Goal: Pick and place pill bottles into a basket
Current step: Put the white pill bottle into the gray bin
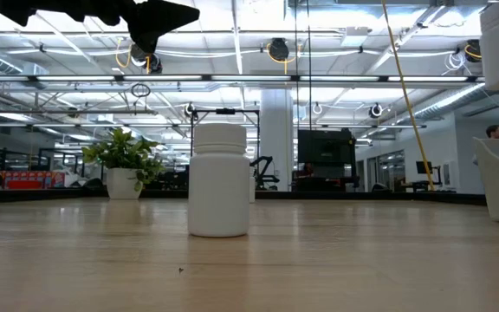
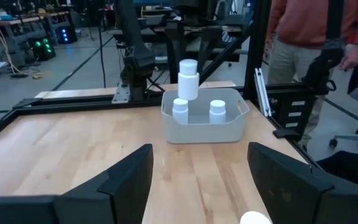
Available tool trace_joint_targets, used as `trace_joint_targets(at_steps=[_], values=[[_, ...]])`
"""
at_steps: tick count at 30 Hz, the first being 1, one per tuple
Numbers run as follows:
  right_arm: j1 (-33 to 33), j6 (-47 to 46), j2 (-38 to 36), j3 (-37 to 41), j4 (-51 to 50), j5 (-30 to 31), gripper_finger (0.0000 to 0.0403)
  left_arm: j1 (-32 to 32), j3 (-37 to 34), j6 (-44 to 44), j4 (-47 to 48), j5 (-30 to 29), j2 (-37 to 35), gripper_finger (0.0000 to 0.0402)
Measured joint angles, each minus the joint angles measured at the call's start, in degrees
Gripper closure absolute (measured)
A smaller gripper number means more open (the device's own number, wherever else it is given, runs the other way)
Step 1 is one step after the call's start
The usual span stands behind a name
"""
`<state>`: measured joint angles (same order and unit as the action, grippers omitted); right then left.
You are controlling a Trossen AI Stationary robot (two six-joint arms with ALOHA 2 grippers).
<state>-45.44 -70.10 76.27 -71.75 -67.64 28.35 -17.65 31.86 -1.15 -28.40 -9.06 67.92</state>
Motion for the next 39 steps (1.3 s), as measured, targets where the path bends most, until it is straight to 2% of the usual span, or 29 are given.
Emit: trace_joint_targets(at_steps=[6, 10, 27, 39], values=[[-3.9, -5.9, 1.9, 0.1, -0.7, 3.3, 0.0256, -0.1, 0.0, -0.3, 0.0, 0.0, 0.0, 0.0133], [-4.1, -8.9, 2.4, 3.0, -0.5, 2.0, 0.0256, -0.2, 0.0, -0.3, -0.2, 0.0, 0.0, 0.0133], [-0.7, -8.8, 1.8, 18.6, 14.6, -2.6, 0.0256, -0.5, 0.0, -0.3, -0.2, 0.0, 0.0, 0.0133], [-0.6, -10.8, 1.8, 25.0, 20.8, -0.8, 0.0256, -0.5, 0.0, -0.4, -0.2, 0.0, 0.0, 0.0133]])
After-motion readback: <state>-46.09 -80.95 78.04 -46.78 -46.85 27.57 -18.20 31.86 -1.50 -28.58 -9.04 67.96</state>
